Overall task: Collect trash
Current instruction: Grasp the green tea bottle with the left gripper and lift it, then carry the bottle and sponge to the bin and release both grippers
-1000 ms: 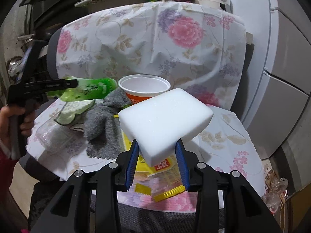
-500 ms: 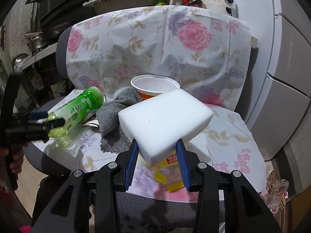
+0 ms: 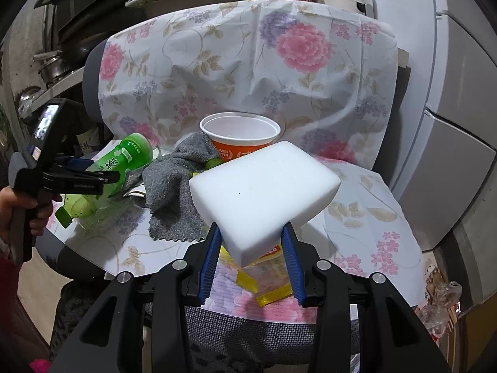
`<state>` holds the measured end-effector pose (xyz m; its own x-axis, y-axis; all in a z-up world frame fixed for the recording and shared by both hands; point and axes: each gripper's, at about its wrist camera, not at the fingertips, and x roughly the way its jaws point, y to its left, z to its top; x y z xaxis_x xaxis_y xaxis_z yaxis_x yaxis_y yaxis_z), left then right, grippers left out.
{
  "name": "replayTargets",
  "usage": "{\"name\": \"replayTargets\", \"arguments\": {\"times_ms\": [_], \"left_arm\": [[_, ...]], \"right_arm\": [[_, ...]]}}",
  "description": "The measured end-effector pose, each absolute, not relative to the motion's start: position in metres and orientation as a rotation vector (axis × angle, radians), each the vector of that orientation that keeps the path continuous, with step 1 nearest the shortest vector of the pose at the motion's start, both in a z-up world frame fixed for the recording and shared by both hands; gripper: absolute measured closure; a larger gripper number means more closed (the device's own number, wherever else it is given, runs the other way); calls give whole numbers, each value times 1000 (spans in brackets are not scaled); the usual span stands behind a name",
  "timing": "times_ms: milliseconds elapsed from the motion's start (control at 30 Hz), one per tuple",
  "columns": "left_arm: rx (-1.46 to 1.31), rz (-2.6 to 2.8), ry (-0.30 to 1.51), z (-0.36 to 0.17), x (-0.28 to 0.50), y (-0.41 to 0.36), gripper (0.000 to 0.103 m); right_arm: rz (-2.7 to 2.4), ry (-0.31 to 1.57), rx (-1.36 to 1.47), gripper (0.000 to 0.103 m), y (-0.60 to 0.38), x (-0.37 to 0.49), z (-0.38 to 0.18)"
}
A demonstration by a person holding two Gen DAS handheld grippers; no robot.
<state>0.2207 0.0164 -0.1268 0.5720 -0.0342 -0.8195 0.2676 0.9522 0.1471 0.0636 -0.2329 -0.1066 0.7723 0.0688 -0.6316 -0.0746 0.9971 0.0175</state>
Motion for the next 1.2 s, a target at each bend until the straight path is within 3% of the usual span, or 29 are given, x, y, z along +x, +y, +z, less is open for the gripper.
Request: {"name": "replayTargets", "arguments": {"times_ms": [100,500,1200], "left_arm": [[194,-184,930,-123,220,28,47],[-49,-268,715,-47,136,36,48],[73,-943,702,-88,15,-224,48]], "right_arm": [[82,680,-15,62,-230,63,-106],[64,606,56,64,-252,47,-88],[-332,624,50,63,-387,-120,-84]]}}
